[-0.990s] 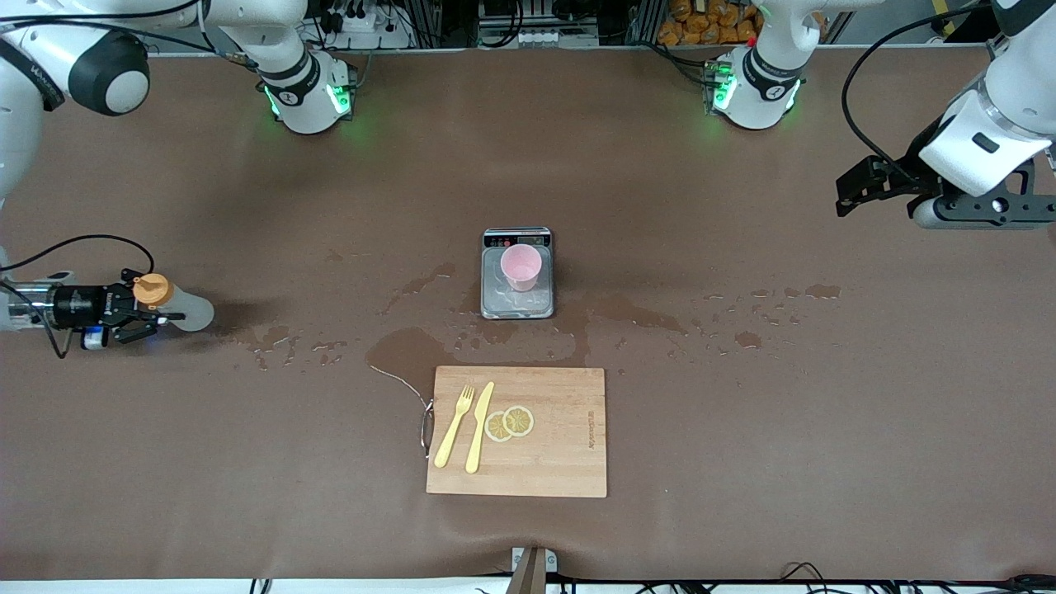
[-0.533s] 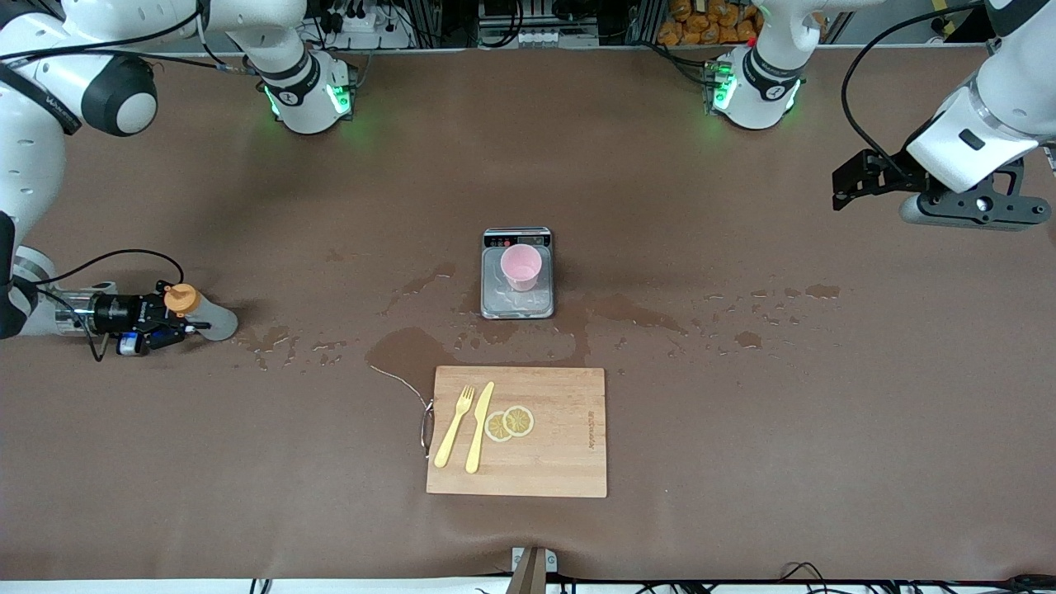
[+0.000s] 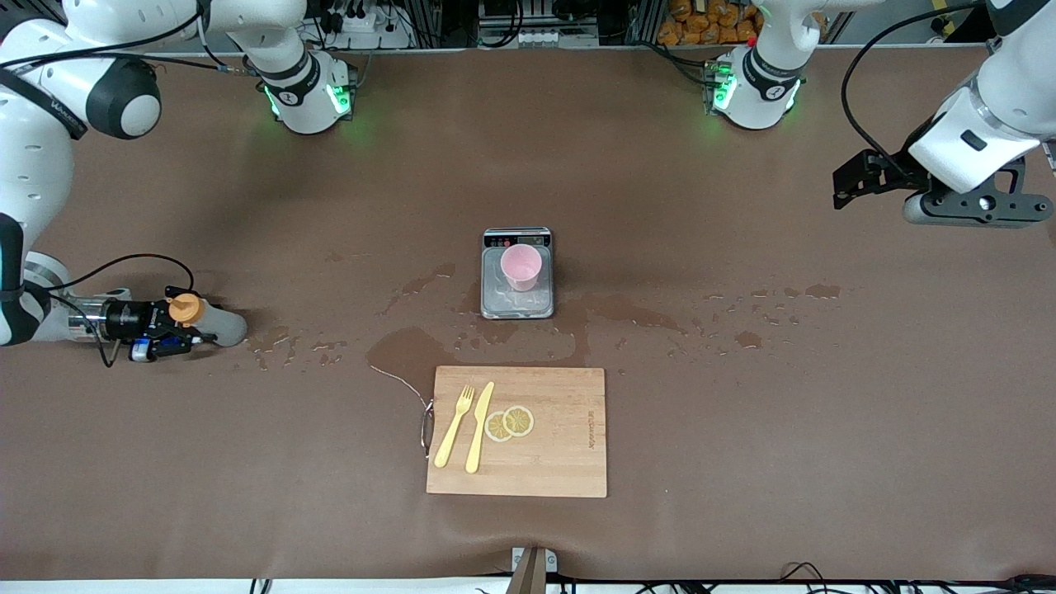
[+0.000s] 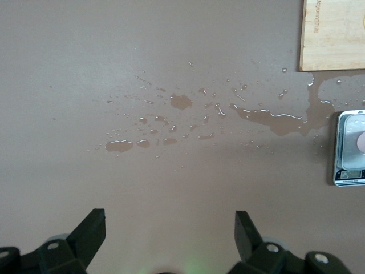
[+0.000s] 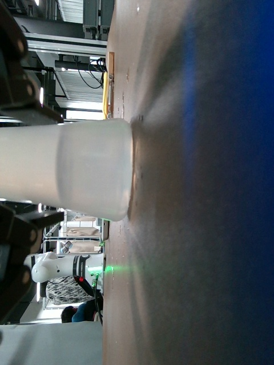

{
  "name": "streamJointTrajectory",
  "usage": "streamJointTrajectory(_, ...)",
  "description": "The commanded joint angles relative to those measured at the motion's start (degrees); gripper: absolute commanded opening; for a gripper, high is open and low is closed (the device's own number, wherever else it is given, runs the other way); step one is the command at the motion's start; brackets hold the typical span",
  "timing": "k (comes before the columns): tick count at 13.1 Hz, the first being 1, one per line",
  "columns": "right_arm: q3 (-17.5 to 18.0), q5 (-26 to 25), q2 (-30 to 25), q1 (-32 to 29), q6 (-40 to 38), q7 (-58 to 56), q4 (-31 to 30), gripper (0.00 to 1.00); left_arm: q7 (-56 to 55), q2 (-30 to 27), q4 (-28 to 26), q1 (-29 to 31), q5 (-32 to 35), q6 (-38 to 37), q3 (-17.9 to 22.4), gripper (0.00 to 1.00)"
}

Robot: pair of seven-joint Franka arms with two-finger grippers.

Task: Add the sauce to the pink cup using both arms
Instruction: 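Lower the bottle onto the table and open the right gripper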

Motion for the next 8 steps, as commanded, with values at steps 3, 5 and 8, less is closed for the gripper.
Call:
streamJointTrajectory(3,0.23,-1.80,0.42,-1.03,1.35,2.05,5.43,1.00,-0.70,-1.89,-2.73,2.65,0.44,1.15,-0.26,1.00)
streamJointTrajectory(5,0.06,-5.31,-0.28,-1.56,1.44,6.26,10.17,1.00,-0.79,-1.54,-2.82,2.56,0.35,1.77,-0.26,1.00)
streamJointTrajectory(8,-0.38,-10.16,-1.60,-0.94,1.18,10.14,15.45,1.00,-2.71,-1.28,-2.82,2.47,-0.88,2.74,-0.34,1.00)
